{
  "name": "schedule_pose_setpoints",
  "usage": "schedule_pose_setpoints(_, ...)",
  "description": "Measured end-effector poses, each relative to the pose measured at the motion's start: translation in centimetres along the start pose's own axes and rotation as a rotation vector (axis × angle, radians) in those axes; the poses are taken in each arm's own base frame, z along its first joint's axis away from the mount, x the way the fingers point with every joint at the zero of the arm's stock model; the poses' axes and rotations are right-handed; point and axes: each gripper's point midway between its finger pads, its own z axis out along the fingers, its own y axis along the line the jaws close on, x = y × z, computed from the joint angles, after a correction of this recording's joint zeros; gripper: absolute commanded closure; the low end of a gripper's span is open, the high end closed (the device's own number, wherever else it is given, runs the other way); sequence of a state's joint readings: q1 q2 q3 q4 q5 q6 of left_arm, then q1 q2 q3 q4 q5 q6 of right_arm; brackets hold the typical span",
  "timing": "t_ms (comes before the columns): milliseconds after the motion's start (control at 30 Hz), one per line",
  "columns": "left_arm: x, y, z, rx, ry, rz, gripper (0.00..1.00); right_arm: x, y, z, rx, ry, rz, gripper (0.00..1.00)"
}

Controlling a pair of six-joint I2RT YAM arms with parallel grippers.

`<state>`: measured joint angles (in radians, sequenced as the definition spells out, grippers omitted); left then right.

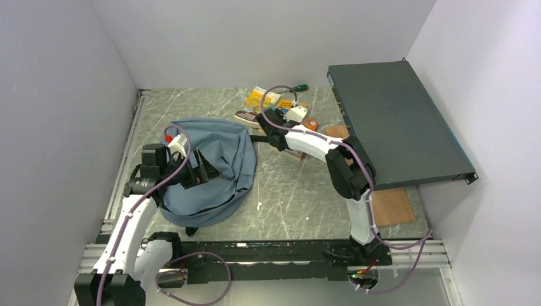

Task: Pack the student bag
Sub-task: Pick up the book from the center of the board.

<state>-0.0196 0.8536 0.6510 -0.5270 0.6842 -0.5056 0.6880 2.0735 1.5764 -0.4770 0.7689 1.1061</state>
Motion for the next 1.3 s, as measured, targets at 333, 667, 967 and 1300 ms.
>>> schedule_pose_setpoints(333, 0.0, -0.5, -0.6, 0.006, 0.004, 0.037, 0.07, 1.9, -1.5, 1.1, -0.049, -0.012, 0.186, 0.31)
schedule_pose_setpoints(667, 0.1, -1.2, -1.4, 0.017, -0.006, 0.062, 0.07, 0.6, 0.0, 2.2, -0.169, -0.043, 0.397, 0.36)
schedule_pose_setpoints(967, -0.2, -1.7, -1.8, 0.019, -0.007, 0.086, 0.07, 0.6, 1.0, 3.4, -0.246, -0.048, 0.412, 0.98)
schedule_pose_setpoints(1300, 0.0, -1.3, -1.8, 0.002, -0.003, 0.082, 0.07, -1.5, 1.1, -0.3, -0.333, -0.061, 0.164, 1.0)
